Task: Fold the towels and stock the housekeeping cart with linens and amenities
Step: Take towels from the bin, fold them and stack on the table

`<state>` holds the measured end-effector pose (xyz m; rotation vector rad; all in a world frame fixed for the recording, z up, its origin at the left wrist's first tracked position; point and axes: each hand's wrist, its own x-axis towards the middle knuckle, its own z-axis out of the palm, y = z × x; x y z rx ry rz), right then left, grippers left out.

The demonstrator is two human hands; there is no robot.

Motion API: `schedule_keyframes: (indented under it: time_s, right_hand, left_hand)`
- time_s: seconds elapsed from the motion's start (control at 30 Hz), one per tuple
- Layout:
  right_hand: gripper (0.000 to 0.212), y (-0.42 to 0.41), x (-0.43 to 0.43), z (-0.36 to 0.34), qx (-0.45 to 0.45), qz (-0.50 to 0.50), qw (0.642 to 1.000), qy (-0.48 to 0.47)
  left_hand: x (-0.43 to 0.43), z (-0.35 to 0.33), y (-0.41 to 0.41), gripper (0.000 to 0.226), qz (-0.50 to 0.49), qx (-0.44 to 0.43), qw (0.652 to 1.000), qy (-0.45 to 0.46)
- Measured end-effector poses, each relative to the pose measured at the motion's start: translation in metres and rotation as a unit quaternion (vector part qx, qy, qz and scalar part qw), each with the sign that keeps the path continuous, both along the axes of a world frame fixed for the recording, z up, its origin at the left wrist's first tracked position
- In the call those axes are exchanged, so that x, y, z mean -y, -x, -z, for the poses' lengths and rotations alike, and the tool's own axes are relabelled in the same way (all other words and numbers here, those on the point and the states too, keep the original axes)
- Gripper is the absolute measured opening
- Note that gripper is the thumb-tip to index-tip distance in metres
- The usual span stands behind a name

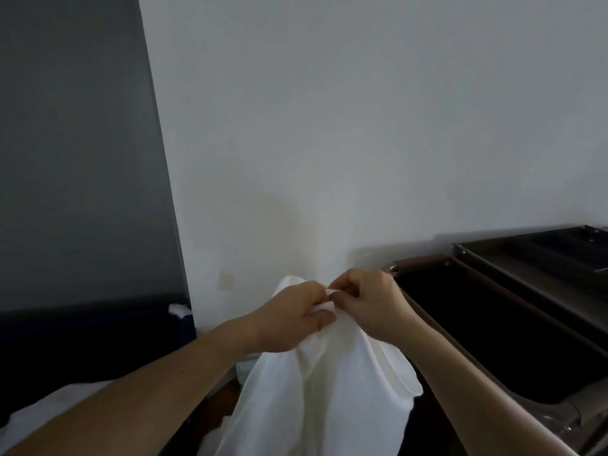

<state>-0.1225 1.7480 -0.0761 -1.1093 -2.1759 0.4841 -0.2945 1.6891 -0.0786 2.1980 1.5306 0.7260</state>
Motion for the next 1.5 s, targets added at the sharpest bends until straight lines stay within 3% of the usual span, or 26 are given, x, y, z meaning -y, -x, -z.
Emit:
schedule_keyframes:
  time_s: [0.1, 0.2, 0.5, 0.7, 0.83, 0.9, 1.03, 1.2, 1.33, 1.4, 1.5]
  right_hand:
    - [0.014, -0.004, 0.002, 0.013, -0.031, -0.001, 0.999, 0.023]
    - [0.023, -0.010, -0.001, 0.034, -0.035, 0.022, 0.998, 0.038]
    - [0.023, -0.031, -0.008, 0.077, -0.009, 0.067, 0.995, 0.077]
    - [0.059, -0.047, 0.009, 0.082, -0.056, 0.010, 0.997, -0.056]
    - [0.030, -0.053, 0.011, 0.085, -0.049, -0.033, 0.970, -0.235]
    - [0.013, -0.057, 0.008, 0.084, -0.060, -0.043, 0.963, -0.259]
    - [0.010, -0.067, 0.003, 0.067, -0.055, -0.012, 0.976, -0.208]
    - [0.035, -0.090, -0.012, 0.024, -0.112, -0.023, 0.970, -0.213]
    - [0.036, -0.083, -0.014, 0.023, 0.003, 0.023, 0.998, -0.059]
    - [0.028, -0.083, -0.019, 0.014, -0.079, 0.053, 0.993, -0.072]
    - [0.037, -0.085, -0.025, -0.004, -0.208, 0.060, 0.974, -0.071]
  left_hand:
    - [-0.001, 0.003, 0.010, 0.015, -0.025, -0.001, 0.999, -0.022]
    - [-0.003, -0.004, 0.019, 0.029, -0.054, 0.014, 0.996, -0.066]
    - [-0.022, -0.033, 0.039, 0.035, -0.194, 0.127, 0.965, -0.123]
    - [-0.024, -0.031, 0.050, 0.028, -0.220, 0.161, 0.957, -0.097]
    - [-0.025, -0.033, 0.055, 0.033, -0.238, 0.172, 0.951, -0.096]
    - [-0.025, -0.031, 0.059, 0.038, -0.244, 0.170, 0.950, -0.092]
    - [-0.023, -0.025, 0.070, 0.038, -0.243, 0.125, 0.958, -0.087]
    - [-0.019, -0.013, 0.077, 0.039, -0.209, 0.040, 0.973, -0.092]
    - [-0.019, -0.012, 0.078, 0.039, -0.211, 0.045, 0.971, -0.100]
    - [-0.018, -0.010, 0.078, 0.038, -0.208, 0.041, 0.972, -0.099]
    - [-0.018, -0.010, 0.078, 0.040, -0.208, 0.055, 0.973, -0.086]
